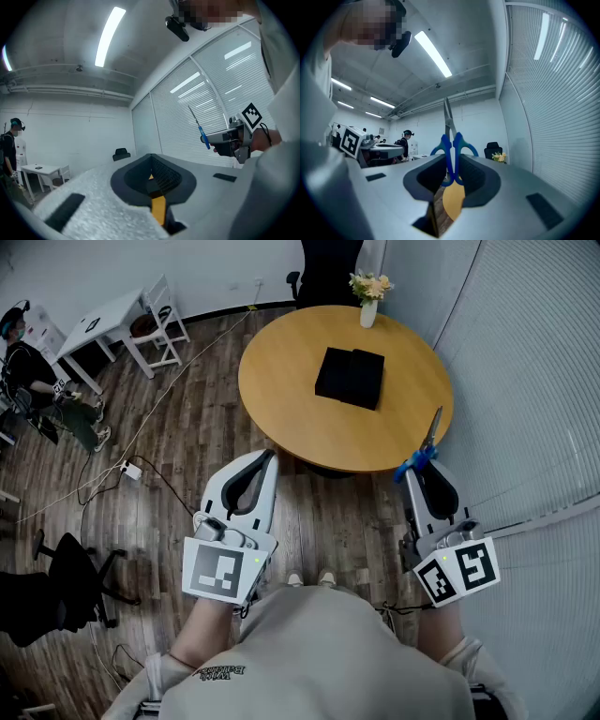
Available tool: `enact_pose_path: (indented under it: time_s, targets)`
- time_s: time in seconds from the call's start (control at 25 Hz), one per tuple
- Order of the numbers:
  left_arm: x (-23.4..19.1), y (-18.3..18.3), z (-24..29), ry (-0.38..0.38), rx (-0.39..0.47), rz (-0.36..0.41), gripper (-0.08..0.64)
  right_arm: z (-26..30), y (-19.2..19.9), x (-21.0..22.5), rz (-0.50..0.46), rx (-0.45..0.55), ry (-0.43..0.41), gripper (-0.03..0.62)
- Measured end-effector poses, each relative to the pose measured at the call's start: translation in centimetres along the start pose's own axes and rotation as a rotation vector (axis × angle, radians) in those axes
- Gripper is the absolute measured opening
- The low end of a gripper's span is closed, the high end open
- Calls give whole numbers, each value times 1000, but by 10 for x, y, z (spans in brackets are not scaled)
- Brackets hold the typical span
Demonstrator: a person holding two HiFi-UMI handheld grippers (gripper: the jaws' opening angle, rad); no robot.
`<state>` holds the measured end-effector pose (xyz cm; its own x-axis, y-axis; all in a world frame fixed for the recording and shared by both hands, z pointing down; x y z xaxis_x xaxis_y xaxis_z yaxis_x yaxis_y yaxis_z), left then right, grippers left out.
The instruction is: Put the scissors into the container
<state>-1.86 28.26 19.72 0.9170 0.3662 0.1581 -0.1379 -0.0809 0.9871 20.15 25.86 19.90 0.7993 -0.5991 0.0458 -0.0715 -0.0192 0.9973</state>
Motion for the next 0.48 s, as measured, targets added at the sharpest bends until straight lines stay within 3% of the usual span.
enact_pose_path:
  time_s: [0.24, 0.48]
  targets:
    - [16, -1, 11, -3, -20, 50, 21, -1, 2, 15, -6, -2, -2, 94]
    - [30, 7, 22, 7, -48, 19, 21, -7, 6, 29, 13, -4, -16, 95]
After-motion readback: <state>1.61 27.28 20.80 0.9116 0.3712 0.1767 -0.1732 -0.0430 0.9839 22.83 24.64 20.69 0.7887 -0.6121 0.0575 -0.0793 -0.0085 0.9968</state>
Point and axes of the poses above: the fingertips, and each gripper's own axes: z forward along the fingers, x to its right, y out of its underside, the point moved 3 cm from there along -z, backward along the fingers
